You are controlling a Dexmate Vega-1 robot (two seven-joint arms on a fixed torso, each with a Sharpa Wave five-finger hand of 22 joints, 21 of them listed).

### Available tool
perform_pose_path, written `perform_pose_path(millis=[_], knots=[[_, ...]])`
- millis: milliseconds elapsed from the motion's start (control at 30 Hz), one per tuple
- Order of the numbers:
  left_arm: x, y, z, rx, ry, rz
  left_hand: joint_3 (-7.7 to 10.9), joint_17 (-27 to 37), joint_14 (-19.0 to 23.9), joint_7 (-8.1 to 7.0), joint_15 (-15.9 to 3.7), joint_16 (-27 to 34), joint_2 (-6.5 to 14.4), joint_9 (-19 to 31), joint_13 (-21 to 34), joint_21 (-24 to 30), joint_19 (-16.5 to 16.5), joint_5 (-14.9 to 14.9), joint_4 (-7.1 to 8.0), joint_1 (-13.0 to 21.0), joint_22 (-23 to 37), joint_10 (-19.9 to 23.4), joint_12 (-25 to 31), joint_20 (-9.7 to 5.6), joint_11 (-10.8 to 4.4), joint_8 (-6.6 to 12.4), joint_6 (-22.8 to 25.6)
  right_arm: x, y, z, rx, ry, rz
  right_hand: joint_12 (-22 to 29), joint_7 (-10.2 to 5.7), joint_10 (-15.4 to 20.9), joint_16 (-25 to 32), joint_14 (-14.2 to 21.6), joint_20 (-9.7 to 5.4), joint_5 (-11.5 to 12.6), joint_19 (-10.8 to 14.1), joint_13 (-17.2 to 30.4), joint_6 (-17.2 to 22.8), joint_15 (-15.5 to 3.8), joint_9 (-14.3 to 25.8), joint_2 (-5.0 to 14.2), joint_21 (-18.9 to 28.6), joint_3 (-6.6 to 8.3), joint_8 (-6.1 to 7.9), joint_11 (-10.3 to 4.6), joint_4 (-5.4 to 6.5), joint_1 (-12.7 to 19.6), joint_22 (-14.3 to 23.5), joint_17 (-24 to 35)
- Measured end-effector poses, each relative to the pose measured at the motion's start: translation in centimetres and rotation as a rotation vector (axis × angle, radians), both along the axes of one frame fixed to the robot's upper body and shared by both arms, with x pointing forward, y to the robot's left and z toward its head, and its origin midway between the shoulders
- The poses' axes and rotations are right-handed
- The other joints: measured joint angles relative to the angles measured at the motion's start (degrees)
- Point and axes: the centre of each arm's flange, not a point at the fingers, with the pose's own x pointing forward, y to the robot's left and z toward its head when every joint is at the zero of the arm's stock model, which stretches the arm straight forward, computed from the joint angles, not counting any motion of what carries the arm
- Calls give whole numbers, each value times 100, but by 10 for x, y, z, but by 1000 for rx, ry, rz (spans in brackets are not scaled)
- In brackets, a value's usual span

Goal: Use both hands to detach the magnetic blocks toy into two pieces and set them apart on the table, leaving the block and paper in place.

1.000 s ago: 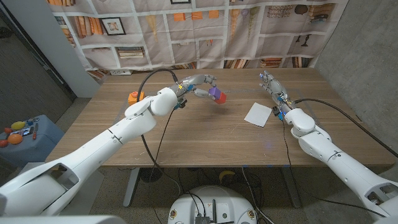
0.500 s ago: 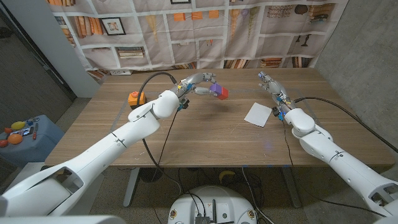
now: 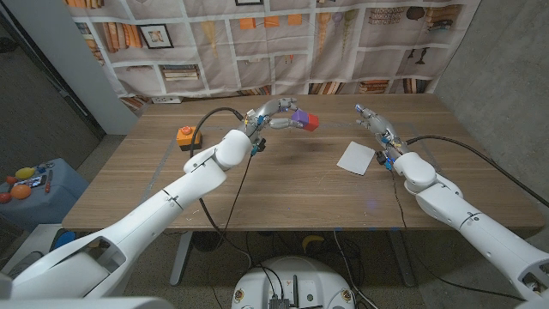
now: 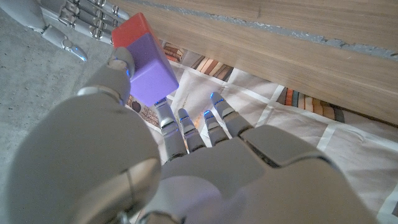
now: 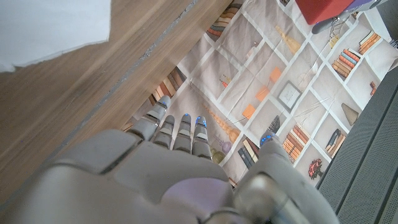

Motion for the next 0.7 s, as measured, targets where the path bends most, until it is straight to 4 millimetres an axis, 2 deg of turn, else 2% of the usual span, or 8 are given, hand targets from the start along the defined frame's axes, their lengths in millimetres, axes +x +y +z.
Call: perform_pose_path(millis=[33, 133, 267, 400, 433, 467, 633, 700], knots=[[1, 0, -1, -18, 7, -9, 0, 0, 0, 0, 0, 0, 0, 0, 0, 0, 0, 0, 0, 0, 0, 0, 0, 0, 0, 0, 0, -1, -1, -1, -5, 2, 2, 0, -14, -13, 0, -20, 0, -11, 0, 0, -14, 20, 0, 1, 0, -1, 0, -9, -33, -1, 0, -17], [3, -1, -3, -46, 18, -21, -23, 0, 0, 0, 0, 0, 1, 0, 0, 0, 0, 0, 22, 0, 0, 0, 0, 0, 0, 0, 0, -3, -1, -1, -15, 6, 12, 0, -101, -117, -21, -67, 42, -13, -42, 0, -101, 66, 0, -153, 0, 27, 0, 6, -186, 155, 0, -26], [6, -1, -5, -101, 40, -48, -34, 0, 0, 0, 0, 0, 7, 0, 0, 0, -20, 0, 18, -7, 0, -21, 2, 20, 21, 0, 0, -4, -2, 0, -32, 14, 26, -22, -242, -236, -20, -165, 102, -13, -103, 0, -242, 165, 0, -217, -6, 70, 0, 10, -356, 368, 12, -26], [7, -1, -7, -138, 56, -69, -36, 0, -24, 0, -24, 0, 8, 0, -1, 0, -34, 0, 19, -8, 0, -22, 2, 9, 22, 0, 0, -5, -2, 1, -51, 23, 38, -22, -343, -342, -20, -229, 124, -13, -125, 0, -343, 184, 26, -248, -23, 102, 0, 32, -431, 491, 14, -53], [8, -1, -7, -151, 62, -77, -37, 0, -31, 0, -31, 0, 8, 0, -1, 0, -43, 0, 18, -7, 0, -22, 2, 0, 22, 0, 0, -5, -2, 2, -59, 25, 43, -22, -363, -344, -20, -248, 142, -13, -143, 0, -363, 202, 26, -307, -23, 100, 0, 34, -432, 552, 14, -53], [9, -2, -8, -164, 69, -85, -44, 0, -46, 0, -17, 0, 8, 0, -1, 0, -43, 0, 14, -8, 0, -22, 2, 0, 22, 0, 0, -5, -2, 3, -68, 27, 47, -22, -383, -372, -20, -247, 142, -13, -143, 0, -383, 202, 26, -279, -23, 85, 0, 38, -448, 577, 14, -53], [12, -2, -11, -208, 95, -115, -63, 0, -62, 0, -1, 0, 8, 0, -1, 0, -43, -1, 31, -8, 0, -22, 3, 0, 22, 0, 0, -6, -1, 7, -98, 31, 59, -22, -397, -405, -20, -278, 142, -13, -143, 25, -397, 233, 26, -293, -23, 103, 0, 55, -478, 657, 13, -53], [13, -2, -11, -219, 101, -123, -72, 0, -62, 0, -1, 0, 8, 0, -1, 0, -43, -1, 25, -8, 0, -22, 2, 0, 21, 0, 0, -7, 0, 8, -112, 31, 65, -33, -413, -462, -19, -299, 163, -13, -164, 25, -413, 254, 26, -360, -23, 120, 0, 79, -496, 724, 13, -52]])
